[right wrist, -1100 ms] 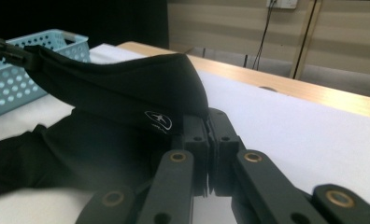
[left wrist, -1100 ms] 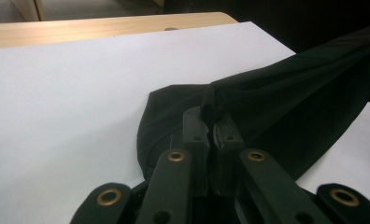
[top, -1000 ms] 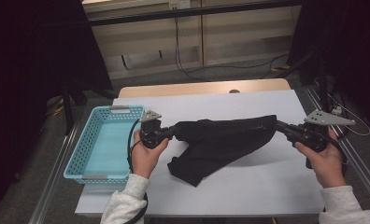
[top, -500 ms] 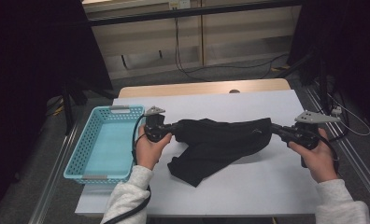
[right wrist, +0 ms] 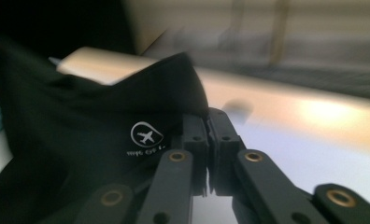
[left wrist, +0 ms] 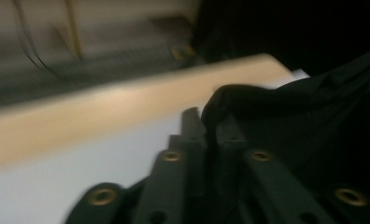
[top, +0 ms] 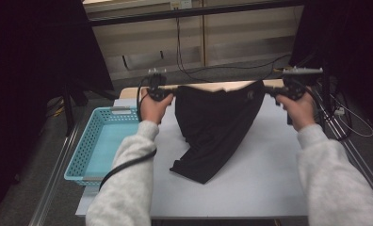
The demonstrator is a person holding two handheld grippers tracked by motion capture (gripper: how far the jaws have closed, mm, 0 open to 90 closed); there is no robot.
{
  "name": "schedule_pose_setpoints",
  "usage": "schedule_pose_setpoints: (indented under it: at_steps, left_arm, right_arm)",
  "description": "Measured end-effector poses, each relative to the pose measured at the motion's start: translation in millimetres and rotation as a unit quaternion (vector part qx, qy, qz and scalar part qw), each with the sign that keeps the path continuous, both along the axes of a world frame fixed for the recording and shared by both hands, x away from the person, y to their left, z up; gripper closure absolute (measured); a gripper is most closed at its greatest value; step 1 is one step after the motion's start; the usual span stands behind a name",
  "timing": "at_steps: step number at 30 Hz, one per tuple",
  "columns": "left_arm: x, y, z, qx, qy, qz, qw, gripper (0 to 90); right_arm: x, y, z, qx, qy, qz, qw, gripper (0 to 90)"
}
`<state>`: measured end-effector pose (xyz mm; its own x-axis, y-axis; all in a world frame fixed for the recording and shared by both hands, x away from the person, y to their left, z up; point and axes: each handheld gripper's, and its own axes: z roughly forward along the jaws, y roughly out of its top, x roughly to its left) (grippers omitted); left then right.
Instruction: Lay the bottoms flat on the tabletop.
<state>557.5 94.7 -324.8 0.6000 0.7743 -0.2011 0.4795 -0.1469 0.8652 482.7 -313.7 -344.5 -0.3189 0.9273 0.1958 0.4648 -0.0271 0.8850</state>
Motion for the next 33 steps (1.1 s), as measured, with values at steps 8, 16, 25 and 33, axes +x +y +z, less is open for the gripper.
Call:
schedule_pose_setpoints:
  at_steps: [8, 16, 25, 33]
  left_arm:
    - [-10.4, -9.4, -37.3, 0.011, 0.067, -0.009, 0.9977, 23.9]
    - [-75.2, 0.7, -76.3, 0.043, 0.075, -0.046, 0.9951, 17.5]
    - [-119.4, 11.1, -90.8, 0.048, 0.067, -0.061, 0.9947, 14.5]
    - [-135.5, 20.6, -106.4, 0.062, 0.064, -0.064, 0.9940, 12.8]
  right_arm:
    - [-9.5, 36.8, -25.3, -0.044, 0.021, 0.034, 0.9982, 43.7]
    - [-89.5, 71.2, -80.5, -0.121, 0.049, 0.118, 0.9843, 36.0]
    - [-136.6, 76.1, -102.8, -0.100, 0.059, 0.124, 0.9854, 32.2]
    - [-140.0, 82.3, -104.8, -0.095, 0.053, 0.133, 0.9851, 28.6]
